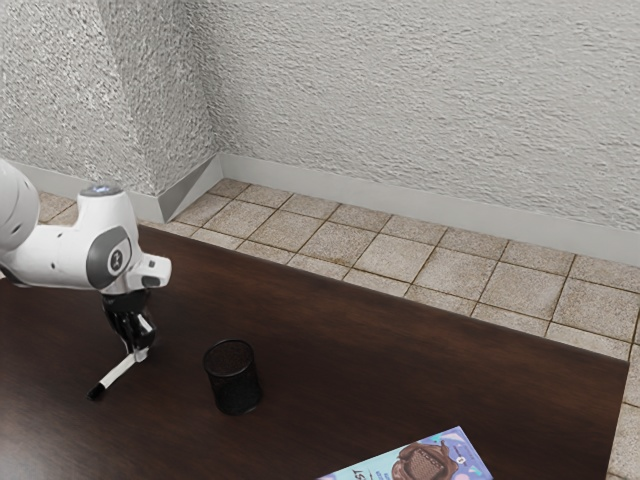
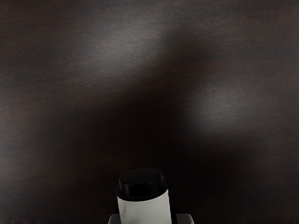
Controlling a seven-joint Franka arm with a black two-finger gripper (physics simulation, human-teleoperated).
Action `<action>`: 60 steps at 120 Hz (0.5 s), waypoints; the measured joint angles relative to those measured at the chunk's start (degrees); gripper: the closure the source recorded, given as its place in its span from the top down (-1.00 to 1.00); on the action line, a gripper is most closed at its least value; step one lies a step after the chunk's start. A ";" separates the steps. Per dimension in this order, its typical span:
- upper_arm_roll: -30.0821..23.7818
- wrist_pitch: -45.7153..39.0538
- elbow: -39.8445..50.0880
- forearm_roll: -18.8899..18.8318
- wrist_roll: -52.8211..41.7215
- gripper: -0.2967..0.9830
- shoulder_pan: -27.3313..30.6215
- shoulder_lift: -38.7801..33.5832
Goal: Put the marker into the pen holder.
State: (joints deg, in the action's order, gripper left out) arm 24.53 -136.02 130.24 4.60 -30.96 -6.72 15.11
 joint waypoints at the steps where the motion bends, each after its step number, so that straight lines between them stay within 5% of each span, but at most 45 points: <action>1: 0.00 -0.02 0.03 0.00 -0.02 -0.46 0.00 0.00; 31: -0.06 -0.34 0.06 -1.18 0.00 -0.62 -0.07 -2.32; 60: -3.73 4.73 1.40 -4.73 1.82 -0.67 0.35 -21.16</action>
State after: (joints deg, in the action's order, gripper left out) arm 20.80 -131.29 131.64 -0.13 -29.14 -6.36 -6.06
